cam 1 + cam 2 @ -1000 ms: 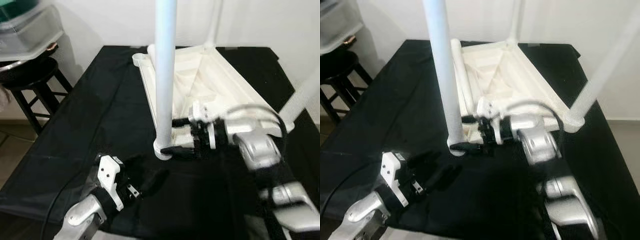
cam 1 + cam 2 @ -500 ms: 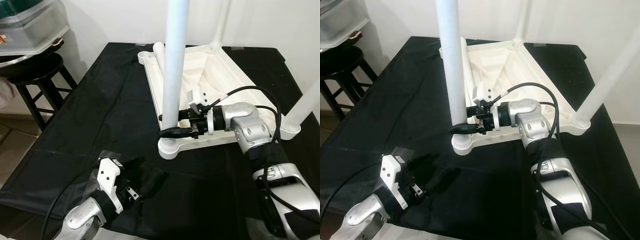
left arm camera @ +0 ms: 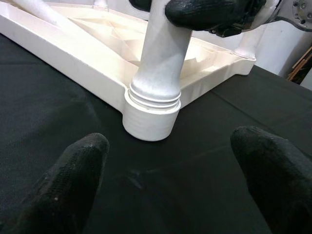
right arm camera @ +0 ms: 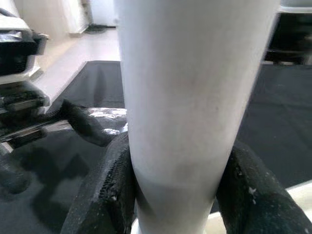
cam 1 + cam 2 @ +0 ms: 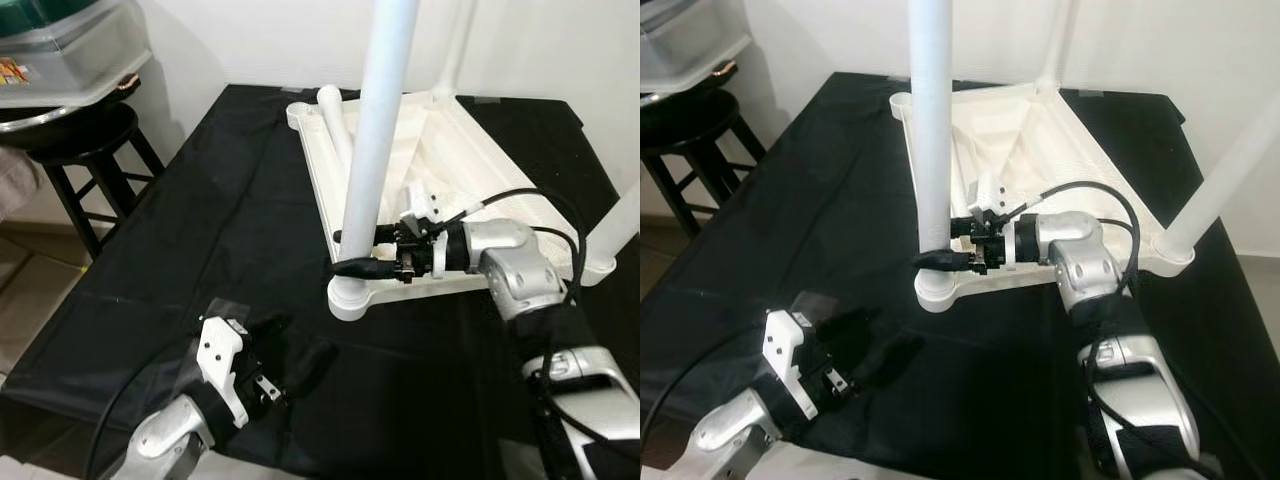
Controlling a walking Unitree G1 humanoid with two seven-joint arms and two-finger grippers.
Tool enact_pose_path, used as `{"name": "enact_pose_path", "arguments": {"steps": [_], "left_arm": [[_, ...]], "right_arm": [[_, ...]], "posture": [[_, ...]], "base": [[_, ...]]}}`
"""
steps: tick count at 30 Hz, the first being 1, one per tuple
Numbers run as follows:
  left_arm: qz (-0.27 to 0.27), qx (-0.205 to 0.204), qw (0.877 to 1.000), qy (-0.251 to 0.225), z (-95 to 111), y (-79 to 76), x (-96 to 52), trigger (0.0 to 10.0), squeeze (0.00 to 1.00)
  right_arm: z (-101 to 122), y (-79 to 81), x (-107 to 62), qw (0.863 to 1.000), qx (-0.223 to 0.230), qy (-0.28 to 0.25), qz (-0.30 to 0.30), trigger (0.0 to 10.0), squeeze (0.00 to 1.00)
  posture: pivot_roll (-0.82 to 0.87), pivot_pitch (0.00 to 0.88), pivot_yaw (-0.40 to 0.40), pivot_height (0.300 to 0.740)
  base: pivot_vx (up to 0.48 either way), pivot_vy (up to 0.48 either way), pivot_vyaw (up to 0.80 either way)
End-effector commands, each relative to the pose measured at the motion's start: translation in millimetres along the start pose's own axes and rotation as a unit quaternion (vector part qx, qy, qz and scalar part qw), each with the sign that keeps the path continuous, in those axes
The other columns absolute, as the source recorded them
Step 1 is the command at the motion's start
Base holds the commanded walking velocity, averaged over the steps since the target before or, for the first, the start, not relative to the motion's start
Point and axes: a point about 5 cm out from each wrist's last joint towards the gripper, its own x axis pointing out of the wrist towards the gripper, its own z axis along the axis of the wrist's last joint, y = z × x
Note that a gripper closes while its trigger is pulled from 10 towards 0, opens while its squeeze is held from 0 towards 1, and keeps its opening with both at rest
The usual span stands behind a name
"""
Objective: Building children table
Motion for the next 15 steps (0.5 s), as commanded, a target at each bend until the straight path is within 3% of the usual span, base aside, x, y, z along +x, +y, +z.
{"name": "enact_pose_path", "arguments": {"steps": [1, 2, 3, 4, 5, 6, 8, 14, 15], "left_arm": [[0.000, 0.000, 1.000, 0.002, -0.6, -1.6, -1.9, 10.0, 0.00], [0.002, 0.001, 1.000, 0.000, 0.9, 0.1, -3.2, 10.0, 0.00], [0.002, 0.001, 1.000, 0.000, 0.9, 0.1, -3.2, 10.0, 0.00], [0.003, 0.002, 1.000, 0.000, 1.7, 2.0, -4.4, 10.0, 0.00], [0.003, 0.002, 1.000, 0.000, 1.7, 2.0, -4.4, 10.0, 0.00], [0.001, 0.001, 1.000, 0.002, 1.9, 5.3, -4.2, 10.0, 0.00], [-0.001, 0.000, 1.000, 0.003, 1.5, 5.9, -3.6, 10.0, 0.00], [0.002, 0.001, 1.000, 0.001, 1.6, 5.9, -2.3, 10.0, 0.00], [0.007, 0.002, 1.000, -0.002, 1.9, 6.0, -2.1, 10.0, 0.00]], "right_arm": [[-11.9, -0.4, -7.1, 0.997, 0.013, 0.024, -0.066, 0.0, 0.00], [-34.5, 26.5, 20.5, 0.976, 0.072, 0.033, -0.203, 0.0, 0.00], [-34.5, 26.5, 20.5, 0.976, 0.072, 0.033, -0.203, 0.0, 0.00], [-47.9, 60.8, 40.9, 0.950, 0.123, 0.031, -0.286, 0.0, 0.00], [-47.9, 60.8, 40.9, 0.950, 0.123, 0.031, -0.286, 0.0, 0.00], [-48.1, 86.9, 60.8, 0.932, 0.119, 0.049, -0.339, 0.0, 0.00], [-44.7, 83.8, 65.9, 0.939, 0.092, 0.050, -0.327, 0.0, 0.00], [-44.1, 76.2, 71.3, 0.945, 0.075, 0.063, -0.311, 0.0, 0.00], [-45.1, 75.3, 71.3, 0.944, 0.081, 0.066, -0.312, 6.3, 0.00]], "posture": [[0.01, 0.188, 0.008, 0.740], [0.01, 0.201, 0.016, 0.740], [0.01, 0.201, 0.016, 0.740], [0.00, 0.207, 0.032, 0.740], [0.00, 0.207, 0.032, 0.740], [0.00, 0.194, 0.029, 0.740], [0.00, 0.194, 0.029, 0.740], [0.01, 0.196, 0.013, 0.740], [0.01, 0.196, 0.011, 0.740]], "base": [[0.000, 0.000, 0.00], [0.000, 0.000, 0.00], [0.000, 0.000, 0.00], [0.000, 0.000, 0.00], [0.000, 0.000, 0.00], [0.000, 0.000, 0.00], [0.000, 0.000, 0.00], [0.000, 0.000, 0.00], [0.000, 0.000, 0.00]]}}
